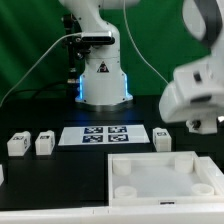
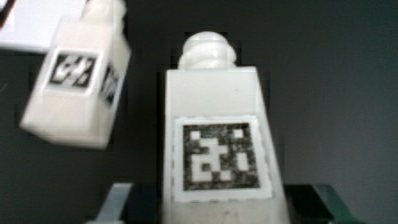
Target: Assemble one leg
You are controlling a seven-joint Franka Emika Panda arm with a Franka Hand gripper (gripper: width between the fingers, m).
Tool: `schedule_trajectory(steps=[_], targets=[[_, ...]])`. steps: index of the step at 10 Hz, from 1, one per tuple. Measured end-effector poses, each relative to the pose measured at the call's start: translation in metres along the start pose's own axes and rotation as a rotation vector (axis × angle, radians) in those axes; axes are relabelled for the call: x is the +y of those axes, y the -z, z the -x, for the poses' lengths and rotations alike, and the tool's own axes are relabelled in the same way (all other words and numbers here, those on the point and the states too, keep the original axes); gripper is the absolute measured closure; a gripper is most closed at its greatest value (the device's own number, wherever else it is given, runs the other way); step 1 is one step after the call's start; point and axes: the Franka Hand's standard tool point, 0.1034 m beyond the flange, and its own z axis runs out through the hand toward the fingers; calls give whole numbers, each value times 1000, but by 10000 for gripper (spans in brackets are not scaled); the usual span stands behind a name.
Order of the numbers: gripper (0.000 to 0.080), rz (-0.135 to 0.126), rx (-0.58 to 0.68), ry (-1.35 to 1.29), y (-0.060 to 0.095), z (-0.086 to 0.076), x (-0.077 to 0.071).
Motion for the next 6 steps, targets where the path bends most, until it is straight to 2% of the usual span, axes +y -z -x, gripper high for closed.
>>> schedule_trajectory(steps=[1, 3, 6], targets=[[506, 5, 86, 1, 16, 6, 5], [506, -8, 296, -11, 39, 8, 7], [506, -42, 586, 4, 38, 3, 2]])
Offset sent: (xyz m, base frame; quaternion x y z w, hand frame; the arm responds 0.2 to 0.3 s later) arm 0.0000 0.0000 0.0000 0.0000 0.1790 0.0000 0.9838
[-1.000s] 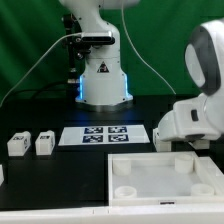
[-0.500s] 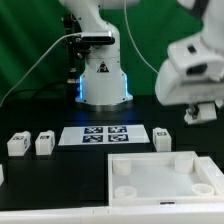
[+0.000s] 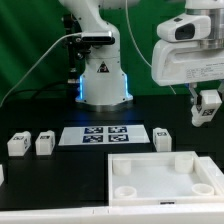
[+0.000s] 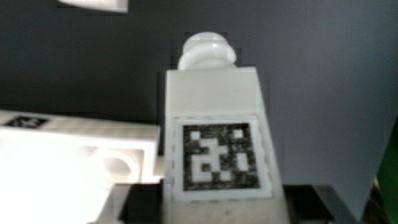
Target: Assemble one leg
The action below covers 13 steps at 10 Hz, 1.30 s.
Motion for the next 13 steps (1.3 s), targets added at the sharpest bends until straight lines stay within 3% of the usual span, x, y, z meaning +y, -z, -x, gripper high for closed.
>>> schedule_trajectory(steps=[2, 3, 5, 7, 8, 13], targets=[[506, -9, 56, 6, -2, 2, 0], [506, -6, 68, 45, 8, -7, 12], [506, -17, 143, 84, 51, -51, 40], [506, -45, 199, 111, 72, -81, 53], [506, -54, 211, 117, 75, -88, 57], [506, -54, 217, 120, 70, -86, 58]])
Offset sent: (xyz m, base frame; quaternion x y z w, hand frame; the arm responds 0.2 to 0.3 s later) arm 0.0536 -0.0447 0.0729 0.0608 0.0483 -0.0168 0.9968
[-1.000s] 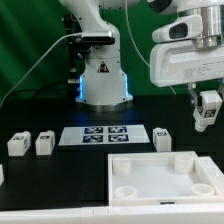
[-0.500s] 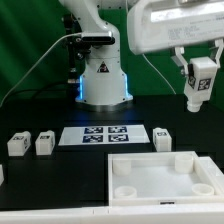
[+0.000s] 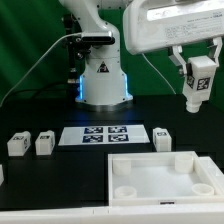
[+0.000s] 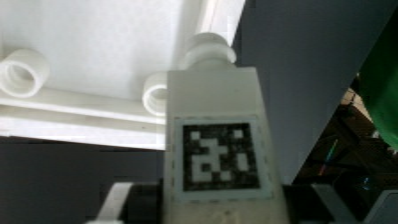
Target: Assemble one leg
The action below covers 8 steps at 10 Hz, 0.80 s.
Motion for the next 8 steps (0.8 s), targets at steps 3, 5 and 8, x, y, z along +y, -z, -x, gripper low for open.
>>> schedule_trajectory(steps=[3, 5, 8], targets=[[506, 27, 133, 22, -27, -29, 39], [506, 72, 222, 28, -24, -45, 54], [506, 73, 221, 26, -25, -44, 54]])
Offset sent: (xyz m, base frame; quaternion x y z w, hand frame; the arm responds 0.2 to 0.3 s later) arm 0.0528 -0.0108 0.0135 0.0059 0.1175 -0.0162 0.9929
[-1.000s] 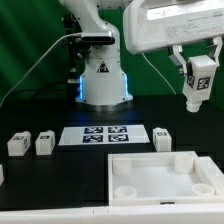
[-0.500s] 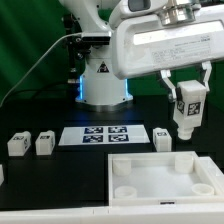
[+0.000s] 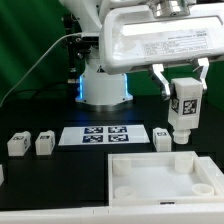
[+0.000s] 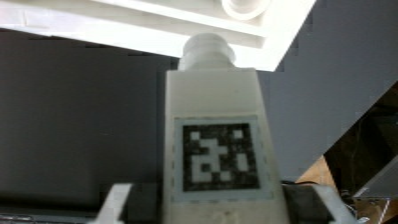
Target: Assemble one leg
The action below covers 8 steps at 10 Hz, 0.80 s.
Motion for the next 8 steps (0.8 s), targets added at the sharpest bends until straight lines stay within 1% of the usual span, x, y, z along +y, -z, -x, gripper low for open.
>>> schedule_trajectory(steps=[2, 3, 4, 5, 6, 7, 8], targets=[[506, 5, 8, 1, -2, 0, 0], [506, 27, 54, 4, -13, 4, -2], [506, 24, 52, 6, -27, 7, -3], [506, 26, 62, 18, -30, 2, 4], [506, 32, 77, 35, -33, 2, 12], [506, 24, 69, 46, -41, 8, 14], [506, 15, 58, 49, -47, 13, 11]])
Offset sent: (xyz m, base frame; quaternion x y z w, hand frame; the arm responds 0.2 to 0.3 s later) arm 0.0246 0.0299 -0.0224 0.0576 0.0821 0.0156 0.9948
